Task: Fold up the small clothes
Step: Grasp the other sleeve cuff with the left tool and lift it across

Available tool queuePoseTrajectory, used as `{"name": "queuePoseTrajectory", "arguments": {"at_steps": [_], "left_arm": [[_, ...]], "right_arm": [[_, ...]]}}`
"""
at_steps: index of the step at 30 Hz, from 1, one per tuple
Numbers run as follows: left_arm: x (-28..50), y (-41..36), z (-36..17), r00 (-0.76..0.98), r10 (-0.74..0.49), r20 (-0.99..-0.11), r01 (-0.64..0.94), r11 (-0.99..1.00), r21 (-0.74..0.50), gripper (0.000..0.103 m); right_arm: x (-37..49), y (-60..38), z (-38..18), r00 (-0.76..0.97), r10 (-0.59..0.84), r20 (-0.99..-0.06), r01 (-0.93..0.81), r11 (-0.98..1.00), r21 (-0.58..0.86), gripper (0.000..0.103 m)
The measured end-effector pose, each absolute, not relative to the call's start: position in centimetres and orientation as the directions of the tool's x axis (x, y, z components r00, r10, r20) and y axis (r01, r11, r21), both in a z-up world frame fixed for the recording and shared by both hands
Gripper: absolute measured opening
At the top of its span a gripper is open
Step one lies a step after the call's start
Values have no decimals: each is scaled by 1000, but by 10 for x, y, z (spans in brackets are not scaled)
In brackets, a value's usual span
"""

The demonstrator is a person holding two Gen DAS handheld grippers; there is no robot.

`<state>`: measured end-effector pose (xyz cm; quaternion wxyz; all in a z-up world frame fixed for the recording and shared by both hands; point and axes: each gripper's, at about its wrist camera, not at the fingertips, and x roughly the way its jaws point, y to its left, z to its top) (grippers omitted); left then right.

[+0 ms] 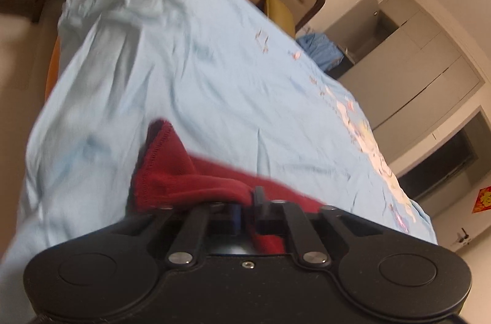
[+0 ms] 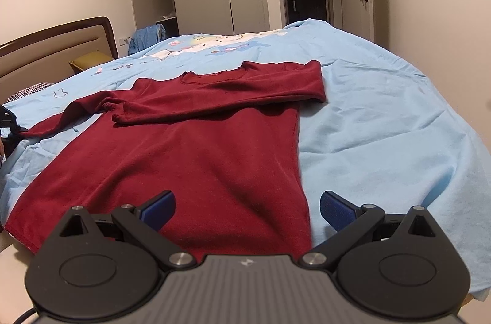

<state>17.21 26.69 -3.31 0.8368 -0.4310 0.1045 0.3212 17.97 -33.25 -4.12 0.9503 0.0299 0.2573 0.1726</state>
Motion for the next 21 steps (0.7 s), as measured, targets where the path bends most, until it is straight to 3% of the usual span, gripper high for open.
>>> {"name": "queuePoseTrajectory", "arguments": {"at_steps": [6, 13, 21], "left_arm": [[196, 288, 26, 790, 538, -295, -601, 585, -544, 4], [242, 312, 79, 856, 478, -197, -514, 745, -424, 4], [271, 239, 119, 938, 334, -95, -347, 884, -315, 4]], "right_arm": [[179, -336, -43, 809, 337, -482, -292, 942, 168, 103], [177, -335, -45, 817, 322, -478, -265, 946, 185, 103], [173, -343, -47, 825, 313, -470, -240, 948, 210, 103]]}}
